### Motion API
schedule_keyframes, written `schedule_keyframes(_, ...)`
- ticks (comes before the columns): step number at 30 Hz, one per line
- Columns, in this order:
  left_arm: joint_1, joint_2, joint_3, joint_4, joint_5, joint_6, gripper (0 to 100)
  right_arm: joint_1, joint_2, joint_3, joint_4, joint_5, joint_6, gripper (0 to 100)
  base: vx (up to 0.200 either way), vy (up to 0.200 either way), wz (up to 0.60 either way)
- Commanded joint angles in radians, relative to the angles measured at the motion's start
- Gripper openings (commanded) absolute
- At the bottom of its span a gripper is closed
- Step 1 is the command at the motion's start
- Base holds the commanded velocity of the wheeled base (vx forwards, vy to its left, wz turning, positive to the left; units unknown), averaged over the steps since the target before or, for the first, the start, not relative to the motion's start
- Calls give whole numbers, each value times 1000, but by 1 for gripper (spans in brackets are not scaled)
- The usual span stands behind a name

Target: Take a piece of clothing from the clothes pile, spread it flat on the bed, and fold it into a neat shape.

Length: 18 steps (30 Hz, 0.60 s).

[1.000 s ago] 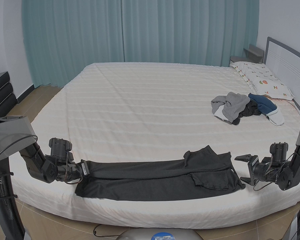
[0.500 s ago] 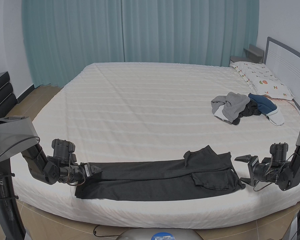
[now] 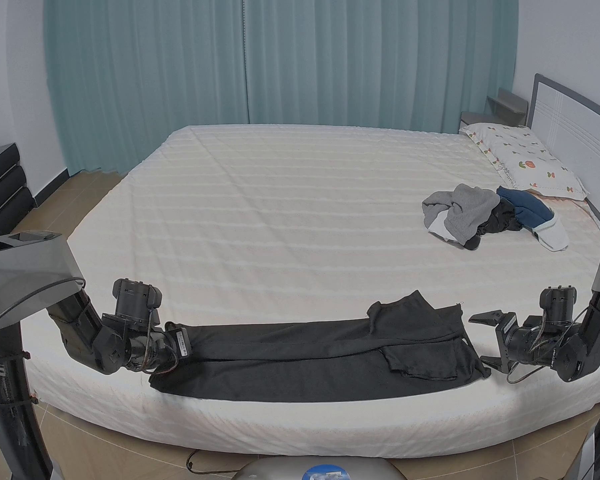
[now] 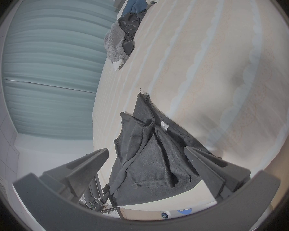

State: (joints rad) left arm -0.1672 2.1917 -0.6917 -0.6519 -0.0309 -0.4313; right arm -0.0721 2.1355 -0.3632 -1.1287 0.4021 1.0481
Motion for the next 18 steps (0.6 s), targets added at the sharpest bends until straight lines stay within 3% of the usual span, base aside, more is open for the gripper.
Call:
schedule_keyframes(1,0,-15,-5,0,23,-1,0,0,-2,0,0,1,1,100,0,0,0)
schedule_keyframes(18,-2,-33,-12,2,23,-7,0,0,0,-2,0,0,1,100,0,0,0)
